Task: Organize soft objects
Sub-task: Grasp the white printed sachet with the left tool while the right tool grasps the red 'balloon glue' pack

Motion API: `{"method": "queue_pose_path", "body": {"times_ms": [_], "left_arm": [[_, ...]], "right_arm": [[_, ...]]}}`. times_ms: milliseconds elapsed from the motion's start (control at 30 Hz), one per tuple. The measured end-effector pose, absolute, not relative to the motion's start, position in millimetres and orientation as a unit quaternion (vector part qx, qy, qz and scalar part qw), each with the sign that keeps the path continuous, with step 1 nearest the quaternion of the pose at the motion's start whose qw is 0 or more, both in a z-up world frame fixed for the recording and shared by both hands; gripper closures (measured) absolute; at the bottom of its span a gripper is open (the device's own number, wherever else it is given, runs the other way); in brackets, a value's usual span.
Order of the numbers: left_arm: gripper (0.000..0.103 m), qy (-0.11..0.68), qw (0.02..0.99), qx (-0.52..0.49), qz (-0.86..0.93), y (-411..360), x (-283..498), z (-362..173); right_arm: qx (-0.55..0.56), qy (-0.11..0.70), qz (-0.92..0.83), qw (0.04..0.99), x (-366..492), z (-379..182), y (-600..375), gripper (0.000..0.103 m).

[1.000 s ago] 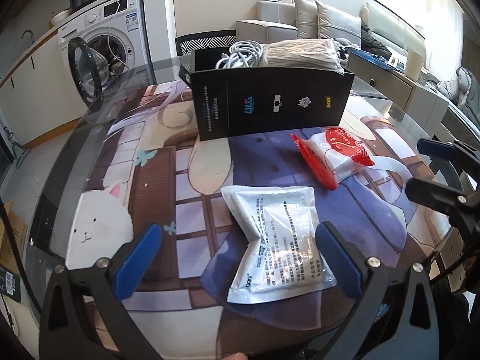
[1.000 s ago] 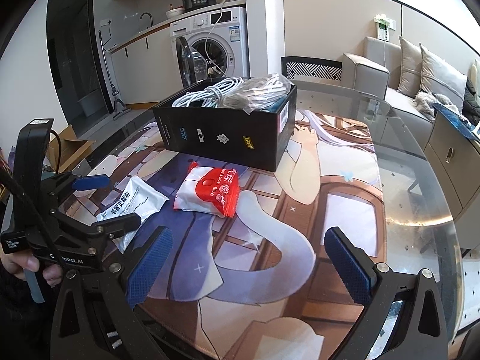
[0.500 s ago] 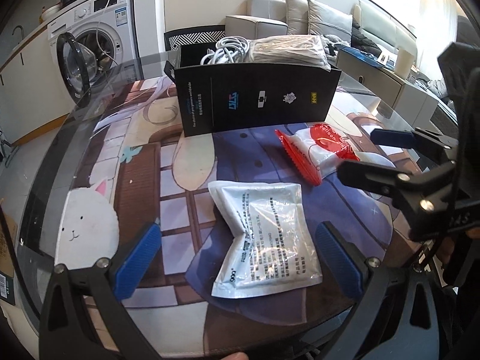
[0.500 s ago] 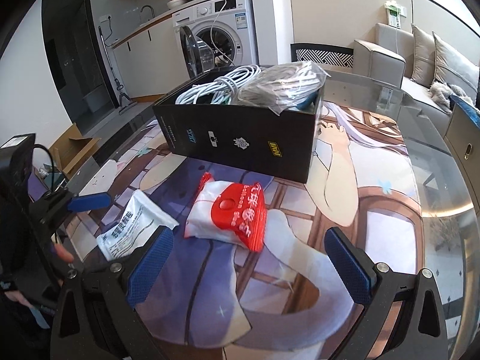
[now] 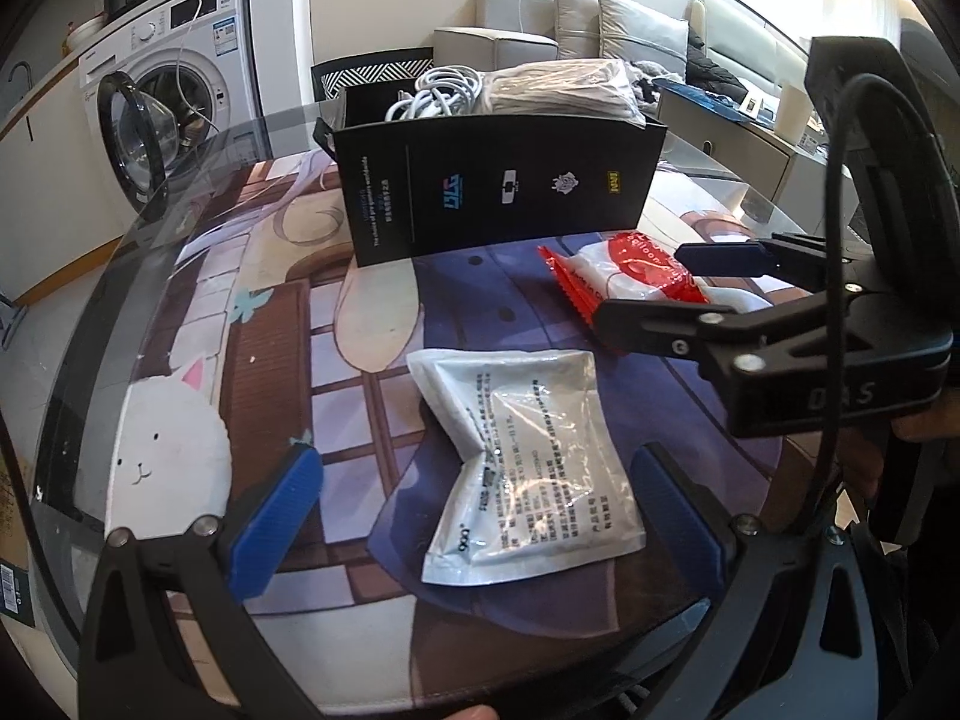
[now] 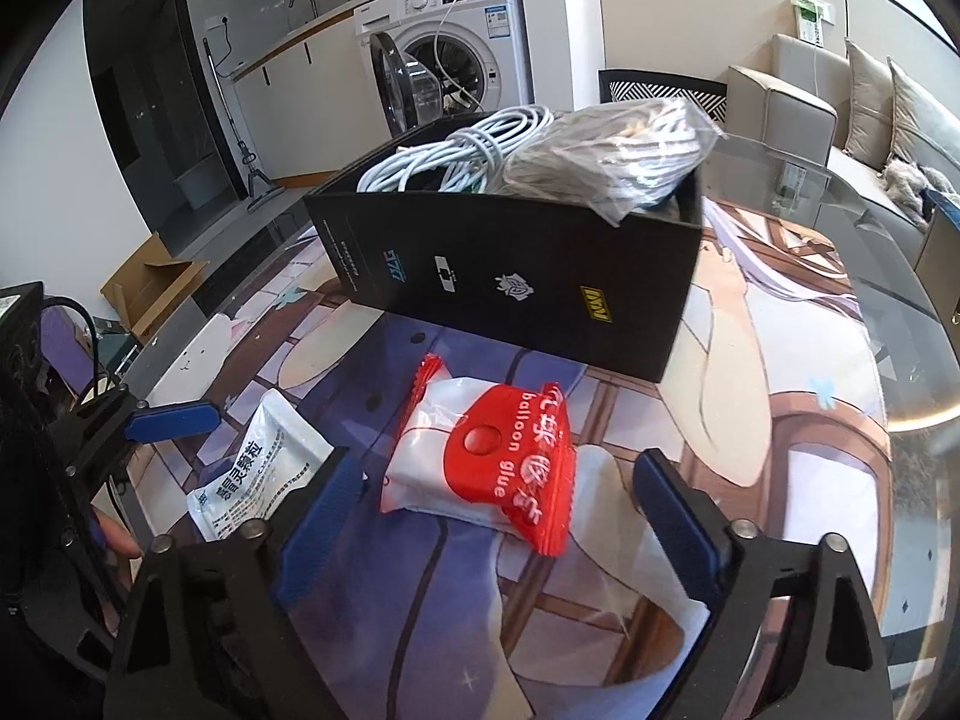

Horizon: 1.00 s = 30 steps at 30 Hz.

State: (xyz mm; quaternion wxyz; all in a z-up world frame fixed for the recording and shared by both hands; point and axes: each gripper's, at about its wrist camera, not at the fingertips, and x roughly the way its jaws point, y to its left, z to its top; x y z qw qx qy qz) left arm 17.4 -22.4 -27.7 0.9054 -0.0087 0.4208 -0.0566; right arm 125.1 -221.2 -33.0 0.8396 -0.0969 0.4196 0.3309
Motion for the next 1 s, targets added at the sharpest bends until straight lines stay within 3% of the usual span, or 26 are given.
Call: {"method": "queue_pose_path", "body": {"times_ms": [133,267,467,533,633,700,1000], "left_arm": [[0.000,0.420,0.906,-0.002,-0.052,-22,19,-29],[0.000,0.420,0.907,0.002,-0.046,-22,20,-30],[0.001,0.420,0.906,0.004,-0.047,-20,21,-30],[0.008,0.415,0.909,0.005,-0.046,-20,21,-28],[0.025,0.411,0.911,0.006,-0.048,-19,19,-25],[0.043,0.407,0.912,0.007,-0.052,-18,17,-24],[0.060,0.398,0.915,-0.013,-0.067,-9,15,-21]], "right_arm": [[-0.111,0.415,0.324,0.843,126,-33,-215,0.021],[-0.119,0.411,0.324,0.844,125,-32,-215,0.038],[-0.117,0.398,0.321,0.851,120,-30,-230,0.046],[-0.111,0.389,0.322,0.856,118,-27,-235,0.047],[-0.107,0.371,0.324,0.864,112,-19,-244,0.047],[-0.107,0.360,0.327,0.867,107,-14,-248,0.047],[-0.116,0.341,0.333,0.872,96,-6,-249,0.047]]}}
